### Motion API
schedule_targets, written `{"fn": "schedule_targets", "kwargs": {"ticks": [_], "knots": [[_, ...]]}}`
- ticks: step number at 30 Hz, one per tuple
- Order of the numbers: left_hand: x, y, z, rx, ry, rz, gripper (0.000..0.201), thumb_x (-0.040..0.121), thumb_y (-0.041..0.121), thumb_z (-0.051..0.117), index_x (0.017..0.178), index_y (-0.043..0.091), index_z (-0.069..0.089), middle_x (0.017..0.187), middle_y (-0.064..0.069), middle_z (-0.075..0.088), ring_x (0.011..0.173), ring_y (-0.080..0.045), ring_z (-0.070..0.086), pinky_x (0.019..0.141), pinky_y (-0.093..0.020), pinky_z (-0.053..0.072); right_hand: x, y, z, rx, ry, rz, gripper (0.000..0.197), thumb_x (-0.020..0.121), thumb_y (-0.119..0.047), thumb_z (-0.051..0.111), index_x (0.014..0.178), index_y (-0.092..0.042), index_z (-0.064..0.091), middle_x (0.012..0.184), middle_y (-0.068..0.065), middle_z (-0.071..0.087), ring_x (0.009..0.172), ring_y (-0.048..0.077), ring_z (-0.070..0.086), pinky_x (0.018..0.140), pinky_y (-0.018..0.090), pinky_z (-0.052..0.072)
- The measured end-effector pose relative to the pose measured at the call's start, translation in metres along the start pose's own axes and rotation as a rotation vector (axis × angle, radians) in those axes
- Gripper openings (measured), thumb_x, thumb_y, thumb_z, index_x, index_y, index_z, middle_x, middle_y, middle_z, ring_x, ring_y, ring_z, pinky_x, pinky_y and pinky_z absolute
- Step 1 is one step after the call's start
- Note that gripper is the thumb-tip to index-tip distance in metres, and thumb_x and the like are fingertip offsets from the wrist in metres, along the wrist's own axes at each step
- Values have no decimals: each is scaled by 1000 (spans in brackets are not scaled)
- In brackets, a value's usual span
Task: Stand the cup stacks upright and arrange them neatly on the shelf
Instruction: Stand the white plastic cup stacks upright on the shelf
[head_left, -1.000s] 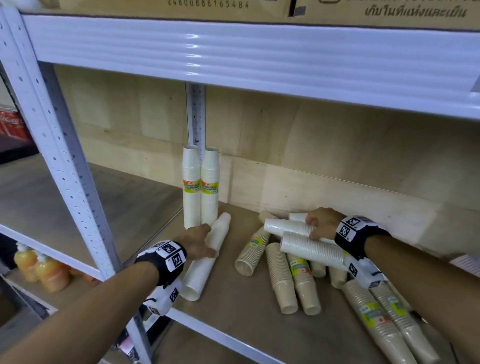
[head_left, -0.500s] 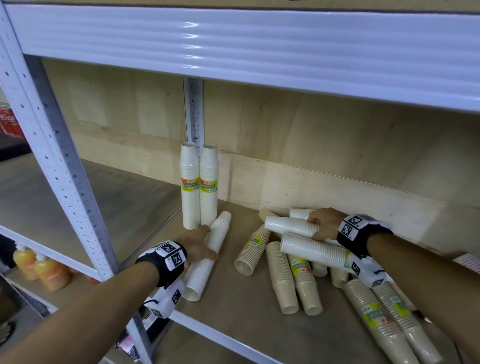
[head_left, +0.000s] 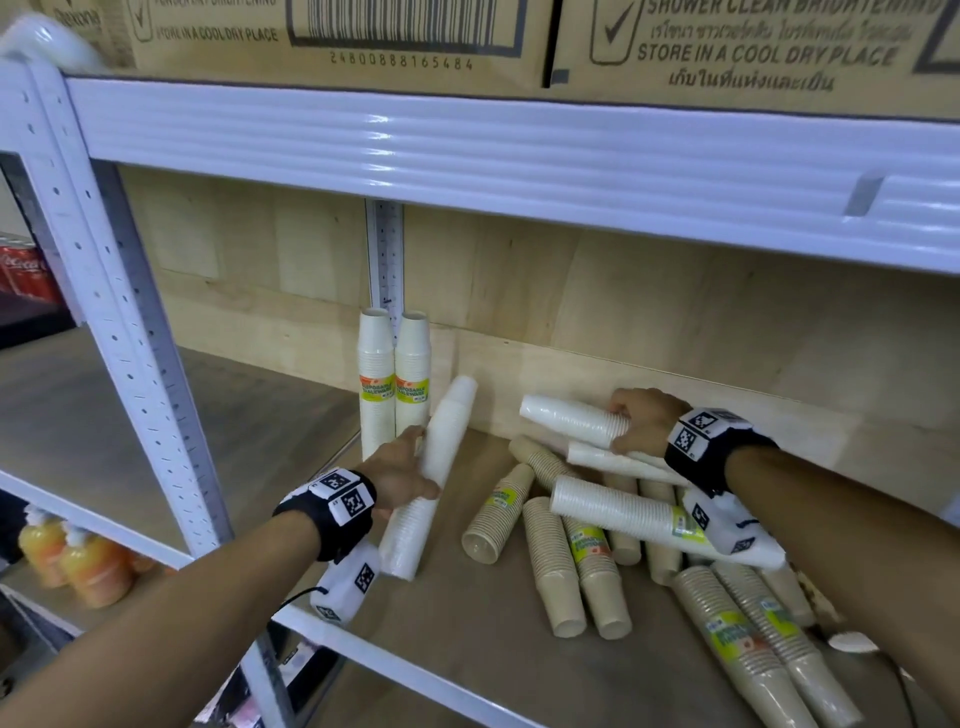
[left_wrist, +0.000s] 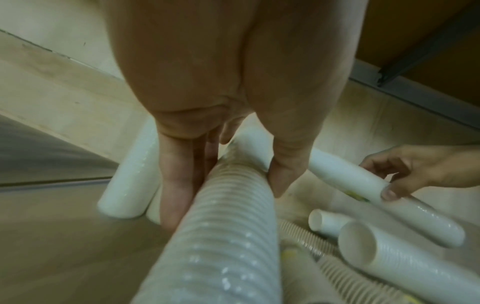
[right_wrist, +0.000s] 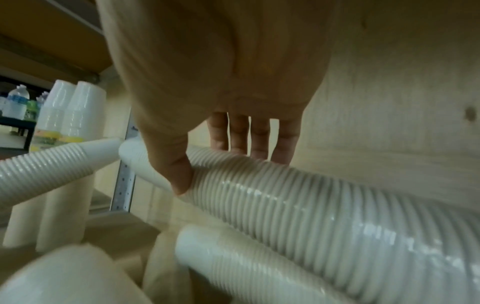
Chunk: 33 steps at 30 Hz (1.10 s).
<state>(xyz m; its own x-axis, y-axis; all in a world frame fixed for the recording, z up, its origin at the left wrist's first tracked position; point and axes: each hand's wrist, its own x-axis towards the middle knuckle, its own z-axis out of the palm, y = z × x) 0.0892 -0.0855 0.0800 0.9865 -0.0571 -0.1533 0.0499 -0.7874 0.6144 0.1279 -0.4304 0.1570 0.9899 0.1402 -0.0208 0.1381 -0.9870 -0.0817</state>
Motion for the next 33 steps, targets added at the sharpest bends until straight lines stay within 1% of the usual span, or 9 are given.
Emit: {"fn": "schedule_targets", "kwargs": {"ticks": [3, 6, 8, 11, 13, 19, 26, 29, 33], "knots": [[-3, 13, -13, -66, 78, 62, 96, 74, 21, 80, 149, 18, 21, 121, -4, 57, 109, -24, 56, 86, -36, 50, 1, -19, -23, 55, 112, -17, 53, 70, -39, 77, 114, -26, 51, 110, -3, 62, 89, 16, 57, 71, 28, 42], [-9, 24, -27, -108, 166, 110, 75, 73, 14, 81, 132, 16, 35, 111, 1, 54, 103, -21, 55, 83, -33, 45, 3, -45, -40, 139, 212, -54, 72, 69, -41, 78, 131, -21, 47, 123, -1, 60, 101, 21, 61, 83, 34, 50], [-14, 28, -39, -132, 218, 118, 64, 73, 14, 81, 121, 16, 39, 108, 0, 56, 101, -23, 57, 81, -34, 47, 4, -66, -49, 187, 265, -62, 77, 67, -45, 76, 134, -23, 44, 123, 0, 60, 102, 23, 61, 86, 37, 52], [-22, 28, -56, -176, 284, 115, 63, 71, 14, 81, 119, 16, 40, 107, -2, 56, 99, -23, 58, 83, -41, 52, 4, -101, -58, 317, 324, -105, 62, 65, -45, 75, 119, -24, 54, 111, -2, 63, 92, 22, 62, 79, 36, 53], [-27, 27, -67, -205, 320, 111, 66, 69, 14, 81, 120, 16, 39, 109, -4, 57, 99, -24, 59, 85, -45, 54, 2, -125, -58, 434, 346, -129, 53, 65, -43, 76, 108, -22, 54, 104, -2, 63, 87, 22, 62, 76, 35, 53], [-38, 15, -79, -257, 405, 75, 64, 71, 8, 81, 116, 17, 35, 105, -2, 56, 98, -24, 57, 77, -39, 51, -3, -189, -31, 729, 282, -162, 55, 66, -34, 78, 108, -17, 45, 105, 2, 58, 89, 24, 60, 73, 35, 52], [-44, -8, -66, -287, 395, 38, 70, 70, 8, 81, 125, 14, 39, 110, -4, 60, 102, -24, 59, 85, -43, 53, -7, -234, 28, 888, 169, -145, 57, 65, -25, 79, 109, -17, 43, 106, 2, 59, 92, 24, 61, 74, 35, 53], [-43, -19, -55, -288, 382, 16, 71, 69, 9, 82, 127, 15, 41, 116, -4, 60, 105, -23, 58, 87, -40, 51, -9, -241, 48, 941, 136, -150, 64, 63, -24, 79, 114, -17, 42, 111, 2, 58, 98, 23, 60, 81, 38, 54], [-41, -31, -41, -306, 360, -4, 75, 69, 10, 81, 131, 19, 40, 118, 0, 60, 108, -21, 57, 89, -38, 51, -9, -245, 65, 983, 116, -126, 69, 61, -18, 80, 120, -13, 45, 117, 5, 57, 106, 23, 59, 87, 38, 52]]}}
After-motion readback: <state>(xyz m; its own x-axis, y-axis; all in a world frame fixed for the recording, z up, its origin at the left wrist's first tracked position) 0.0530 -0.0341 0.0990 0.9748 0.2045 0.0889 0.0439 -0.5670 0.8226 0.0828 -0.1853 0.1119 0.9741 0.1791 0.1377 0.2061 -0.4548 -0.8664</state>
